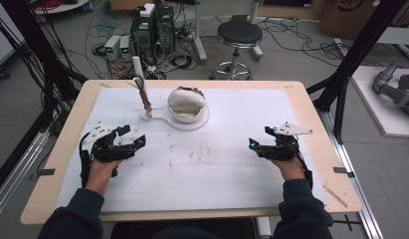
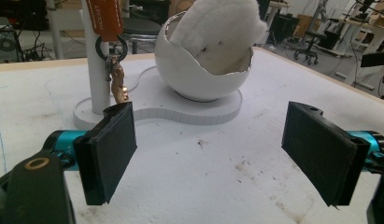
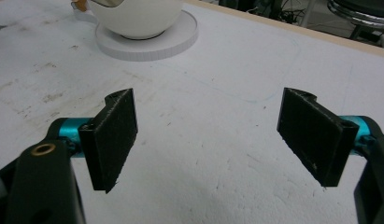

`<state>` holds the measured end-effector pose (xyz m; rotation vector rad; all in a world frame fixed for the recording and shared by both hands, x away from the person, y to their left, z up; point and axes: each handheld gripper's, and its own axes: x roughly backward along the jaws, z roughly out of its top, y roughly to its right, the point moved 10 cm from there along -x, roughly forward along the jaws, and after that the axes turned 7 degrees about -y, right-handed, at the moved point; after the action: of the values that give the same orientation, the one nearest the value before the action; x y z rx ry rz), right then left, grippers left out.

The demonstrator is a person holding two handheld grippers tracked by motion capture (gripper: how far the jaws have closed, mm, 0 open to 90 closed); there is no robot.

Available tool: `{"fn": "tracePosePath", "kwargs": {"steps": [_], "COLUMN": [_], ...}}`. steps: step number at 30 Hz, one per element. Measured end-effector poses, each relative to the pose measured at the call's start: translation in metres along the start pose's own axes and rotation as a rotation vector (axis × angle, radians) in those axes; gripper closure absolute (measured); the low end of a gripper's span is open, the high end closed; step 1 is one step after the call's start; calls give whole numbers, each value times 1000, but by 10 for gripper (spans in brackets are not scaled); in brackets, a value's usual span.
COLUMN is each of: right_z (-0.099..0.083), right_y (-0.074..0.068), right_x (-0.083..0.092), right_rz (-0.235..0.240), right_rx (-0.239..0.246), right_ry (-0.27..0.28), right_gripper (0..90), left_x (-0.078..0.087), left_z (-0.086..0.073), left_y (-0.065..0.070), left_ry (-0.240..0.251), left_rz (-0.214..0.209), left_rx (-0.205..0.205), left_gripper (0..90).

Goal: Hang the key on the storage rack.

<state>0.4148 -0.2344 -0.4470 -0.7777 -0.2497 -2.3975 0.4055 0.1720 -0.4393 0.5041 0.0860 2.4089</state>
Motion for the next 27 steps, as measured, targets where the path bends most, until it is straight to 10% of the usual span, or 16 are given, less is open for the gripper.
{"fn": "tracePosePath", "kwargs": {"steps": [27], "right_z": [-2], "right_y": [-4], "right_x": [-5], "right_rz": [3], "right_rx": [5], "right_ry": [-25], "right_gripper": [204], "left_x": [4], "left_z": [-2], "left_y": [2], "left_ry": [-12], "left_rz": [-2], "left_rx": [-29], "left_gripper": [177]}}
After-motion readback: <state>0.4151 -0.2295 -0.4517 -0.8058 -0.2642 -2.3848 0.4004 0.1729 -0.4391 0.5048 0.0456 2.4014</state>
